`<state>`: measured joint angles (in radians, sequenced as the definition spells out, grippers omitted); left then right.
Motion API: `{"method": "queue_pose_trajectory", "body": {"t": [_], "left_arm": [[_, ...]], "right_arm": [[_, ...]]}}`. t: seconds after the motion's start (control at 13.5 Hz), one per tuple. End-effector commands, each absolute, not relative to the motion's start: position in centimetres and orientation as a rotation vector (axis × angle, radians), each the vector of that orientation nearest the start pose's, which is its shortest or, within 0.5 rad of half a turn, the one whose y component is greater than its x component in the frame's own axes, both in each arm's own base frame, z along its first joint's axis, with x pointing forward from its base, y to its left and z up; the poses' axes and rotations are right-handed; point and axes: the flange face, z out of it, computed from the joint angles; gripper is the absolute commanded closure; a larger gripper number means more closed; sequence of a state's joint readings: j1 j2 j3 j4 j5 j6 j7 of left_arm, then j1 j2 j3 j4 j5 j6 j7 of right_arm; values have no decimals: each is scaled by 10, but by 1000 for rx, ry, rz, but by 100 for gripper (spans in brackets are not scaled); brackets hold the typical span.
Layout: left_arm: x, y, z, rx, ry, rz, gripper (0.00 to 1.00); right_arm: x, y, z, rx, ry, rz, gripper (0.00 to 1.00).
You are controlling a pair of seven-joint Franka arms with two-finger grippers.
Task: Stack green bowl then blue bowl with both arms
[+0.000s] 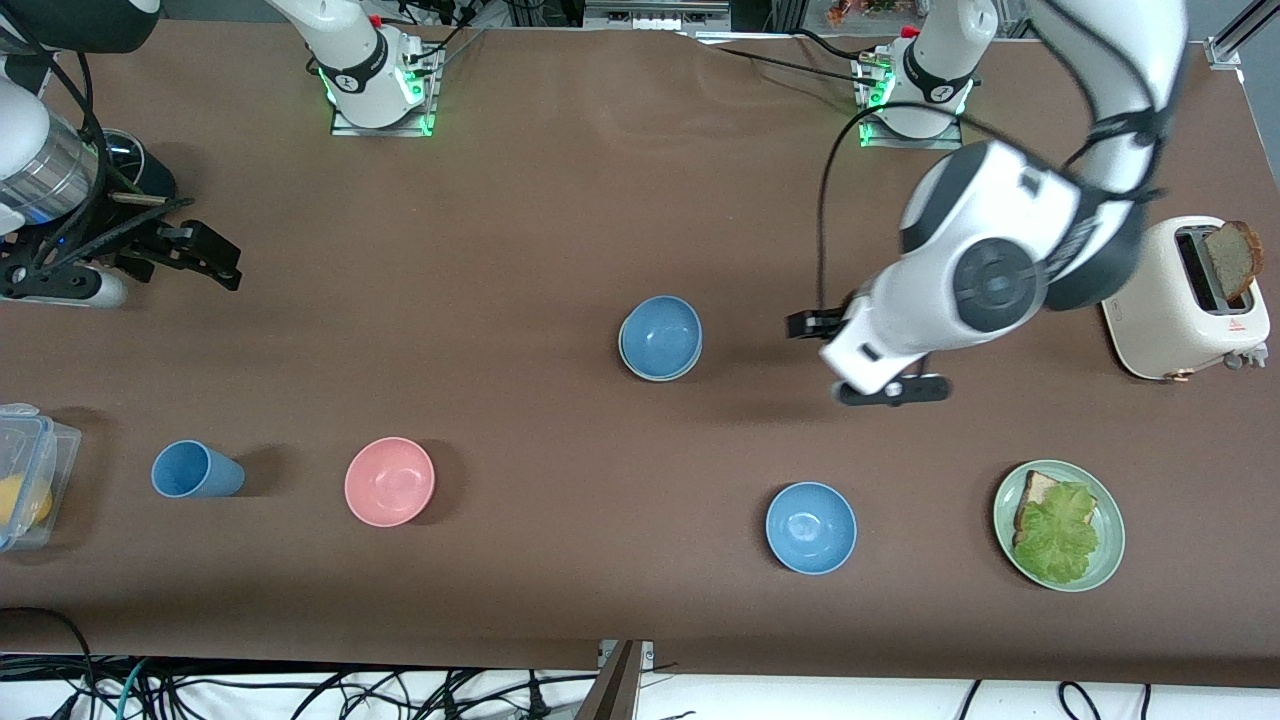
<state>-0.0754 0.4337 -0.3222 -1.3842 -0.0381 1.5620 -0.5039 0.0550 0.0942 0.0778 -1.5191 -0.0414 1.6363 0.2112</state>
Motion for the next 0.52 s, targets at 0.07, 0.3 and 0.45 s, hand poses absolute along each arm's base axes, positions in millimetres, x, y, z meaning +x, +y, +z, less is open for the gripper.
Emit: {"method": "queue_pose_trajectory", "body": {"t": [0.07,0.3,0.45], "left_arm": [[611,-169,509,-3136,-201,465,0],[613,-122,542,-3121,-26,462,0],[599,-88,573,-3124,36,380,0]], "right_arm": [[586,72,604,-3156,112,-52,0],[586,72,604,-3156,112,-51,0],[586,72,603,-3156,112,-49,0]]}}
